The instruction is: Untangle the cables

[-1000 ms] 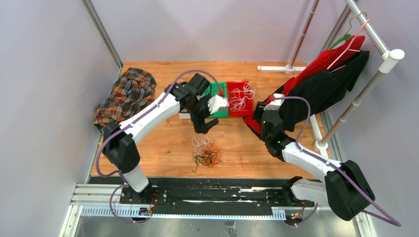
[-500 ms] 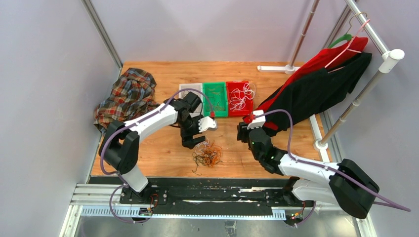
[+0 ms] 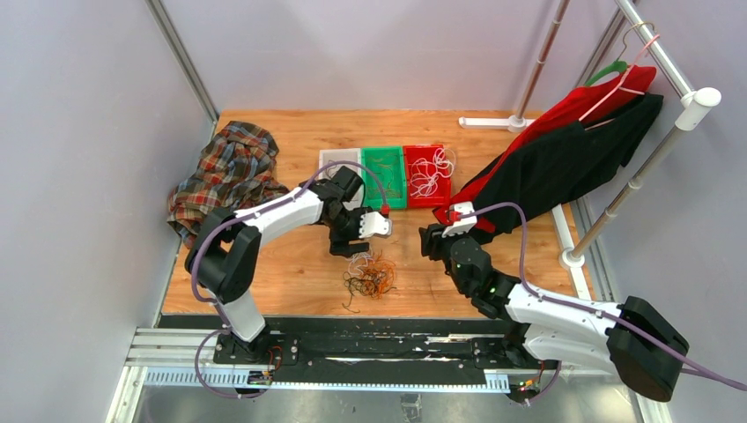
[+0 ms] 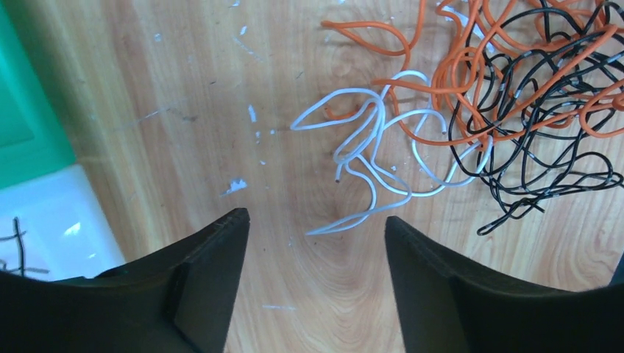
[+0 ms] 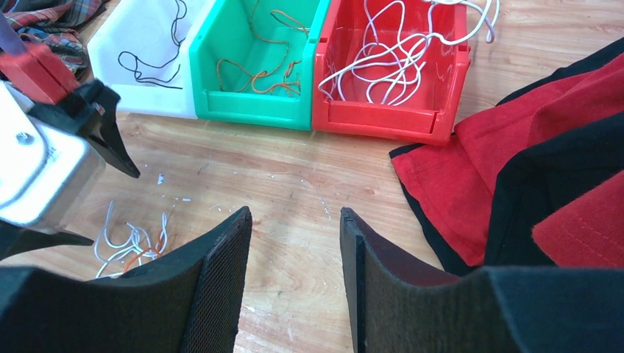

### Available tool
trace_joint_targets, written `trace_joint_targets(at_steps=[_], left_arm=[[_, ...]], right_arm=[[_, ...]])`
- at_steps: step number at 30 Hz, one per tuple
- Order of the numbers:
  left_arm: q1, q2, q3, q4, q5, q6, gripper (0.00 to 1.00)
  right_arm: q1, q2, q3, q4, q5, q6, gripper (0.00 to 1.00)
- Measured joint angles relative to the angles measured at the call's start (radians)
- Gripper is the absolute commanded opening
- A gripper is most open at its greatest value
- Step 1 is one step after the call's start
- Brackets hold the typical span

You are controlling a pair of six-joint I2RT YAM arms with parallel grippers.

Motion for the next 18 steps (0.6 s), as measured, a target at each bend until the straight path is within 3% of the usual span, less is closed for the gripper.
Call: trace_joint_targets(at_steps=[6,10,11,15,18], left_arm=[[0.0,0.021,-0.034,-0.017,0.019,0.051,0.45],[0.0,0.014,-0.057,-0.036,0.029,0.06,0.1],[0.0,0.008,-0.057,-0.038,0.033,0.047,0.05],[0.0,-0.045,-0.012,-0.092,0.045,0.007,0.01],[0.0,-0.101,0.072,-0.151,0.049,-0.028,0.01]], right_arm=[[0.0,-0.008,0.0,0.0,0.0,0.0,0.47],[0.0,-0.008,0.0,0.0,0.0,0.0,0.43],[0.0,-0.008,0.0,0.0,-0.001,0.0,0.43],[0.0,-0.008,0.0,0.006,-0.021,-0.003,0.43],[0.0,-0.008,0.005,0.012,-0.055,-0.012,0.49]])
